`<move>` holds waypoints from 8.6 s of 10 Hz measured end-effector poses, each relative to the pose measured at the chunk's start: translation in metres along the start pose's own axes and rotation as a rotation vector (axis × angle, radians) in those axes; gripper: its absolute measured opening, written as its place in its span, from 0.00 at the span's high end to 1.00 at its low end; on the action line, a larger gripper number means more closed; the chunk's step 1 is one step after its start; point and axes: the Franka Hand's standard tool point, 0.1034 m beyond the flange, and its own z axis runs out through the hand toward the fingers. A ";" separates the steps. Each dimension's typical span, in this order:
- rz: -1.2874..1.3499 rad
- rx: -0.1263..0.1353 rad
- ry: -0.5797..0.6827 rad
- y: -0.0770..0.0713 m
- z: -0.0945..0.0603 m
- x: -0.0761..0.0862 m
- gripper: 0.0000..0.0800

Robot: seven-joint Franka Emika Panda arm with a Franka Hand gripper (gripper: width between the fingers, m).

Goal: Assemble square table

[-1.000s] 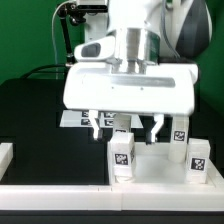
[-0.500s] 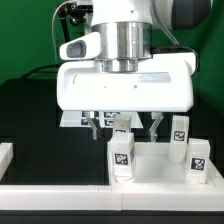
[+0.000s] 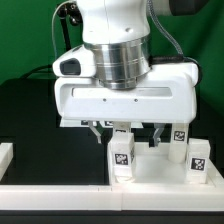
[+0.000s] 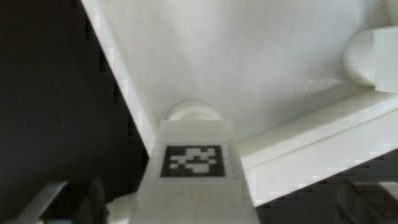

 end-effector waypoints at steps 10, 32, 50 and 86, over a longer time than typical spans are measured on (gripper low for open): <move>0.748 0.020 0.039 -0.001 0.002 0.001 0.64; 0.077 -0.034 0.255 0.012 0.013 -0.005 0.31; 0.670 0.076 0.211 -0.017 0.018 -0.011 0.23; -0.019 -0.028 0.184 0.000 0.013 -0.006 0.44</move>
Offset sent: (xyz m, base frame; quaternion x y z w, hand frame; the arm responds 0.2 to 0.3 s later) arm 0.0000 0.0000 0.0000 0.0000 0.0000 0.0650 0.9979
